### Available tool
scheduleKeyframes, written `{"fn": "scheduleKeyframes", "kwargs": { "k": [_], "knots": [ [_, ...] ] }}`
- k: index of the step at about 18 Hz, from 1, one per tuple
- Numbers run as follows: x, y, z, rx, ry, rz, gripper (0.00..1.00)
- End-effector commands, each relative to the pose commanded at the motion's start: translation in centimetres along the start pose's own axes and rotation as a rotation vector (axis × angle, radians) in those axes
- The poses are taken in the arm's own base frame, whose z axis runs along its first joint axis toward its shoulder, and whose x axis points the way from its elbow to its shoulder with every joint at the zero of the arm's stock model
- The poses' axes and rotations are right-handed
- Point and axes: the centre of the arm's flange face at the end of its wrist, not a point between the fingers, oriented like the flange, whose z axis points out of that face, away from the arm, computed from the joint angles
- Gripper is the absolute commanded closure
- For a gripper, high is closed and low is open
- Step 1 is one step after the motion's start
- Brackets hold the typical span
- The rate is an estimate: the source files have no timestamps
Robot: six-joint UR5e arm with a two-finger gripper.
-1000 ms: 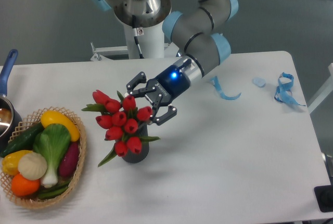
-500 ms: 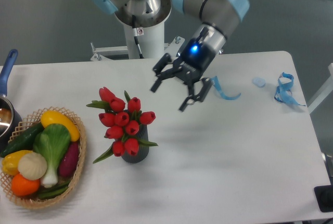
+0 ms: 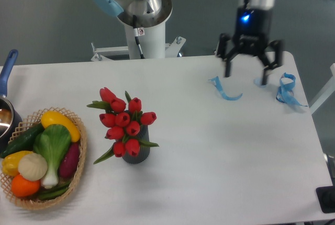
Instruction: Insert the flowers into the vase
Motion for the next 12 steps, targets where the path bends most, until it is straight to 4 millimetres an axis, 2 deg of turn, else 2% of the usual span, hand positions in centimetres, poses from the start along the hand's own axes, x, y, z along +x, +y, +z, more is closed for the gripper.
{"fn": "scheduleKeyframes", "kwargs": {
  "k": [2, 5, 6, 8, 12],
  "knots": [
    [-0.7, 1.2, -1.2, -0.084, 0.06, 0.122, 0.0],
    [-1.5, 6.3, -2.3, -0.122, 0.121, 0.247, 0.0],
    [-1.5, 7.3, -2.4, -0.124, 0.132, 0.281, 0.0],
    [-1.5, 8.1, -2.5, -0.122, 0.137, 0.319, 0.0],
    [-1.1, 7.4, -2.0, -0.109, 0.141, 0.329, 0.0]
  ]
}}
